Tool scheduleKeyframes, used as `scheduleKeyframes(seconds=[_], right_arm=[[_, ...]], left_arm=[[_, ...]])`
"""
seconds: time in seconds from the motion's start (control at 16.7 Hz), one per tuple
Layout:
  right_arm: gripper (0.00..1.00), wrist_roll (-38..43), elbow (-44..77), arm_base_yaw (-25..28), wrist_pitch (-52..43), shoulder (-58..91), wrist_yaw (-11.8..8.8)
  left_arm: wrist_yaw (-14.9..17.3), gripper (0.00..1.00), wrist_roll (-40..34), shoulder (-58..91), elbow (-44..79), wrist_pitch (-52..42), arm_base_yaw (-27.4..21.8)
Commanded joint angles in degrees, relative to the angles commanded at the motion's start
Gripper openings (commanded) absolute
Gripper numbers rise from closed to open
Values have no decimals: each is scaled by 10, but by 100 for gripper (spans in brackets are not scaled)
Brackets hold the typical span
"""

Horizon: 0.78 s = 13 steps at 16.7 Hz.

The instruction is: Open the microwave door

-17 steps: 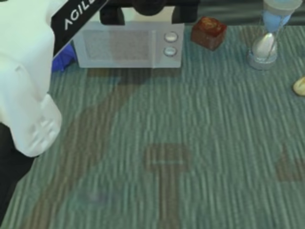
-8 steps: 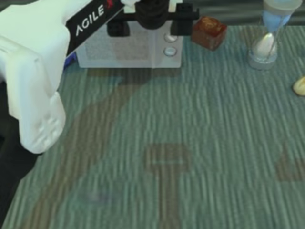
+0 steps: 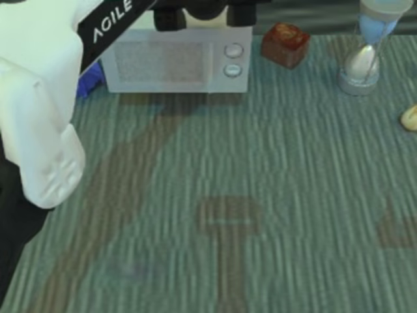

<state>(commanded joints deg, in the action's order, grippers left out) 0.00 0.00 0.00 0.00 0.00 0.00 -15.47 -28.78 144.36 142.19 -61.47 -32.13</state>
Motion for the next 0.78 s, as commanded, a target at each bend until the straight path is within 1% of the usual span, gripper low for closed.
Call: scheduleKeyframes(seconds=[0.36,0.42,0.78], right_arm=[[100,0,0,0,0,0,0],[100,0,0,0,0,0,0],[100,0,0,0,0,0,0]], left_arm=[[0,2,0,0,0,0,0],[0,0,0,0,0,0,0],[0,0,0,0,0,0,0]])
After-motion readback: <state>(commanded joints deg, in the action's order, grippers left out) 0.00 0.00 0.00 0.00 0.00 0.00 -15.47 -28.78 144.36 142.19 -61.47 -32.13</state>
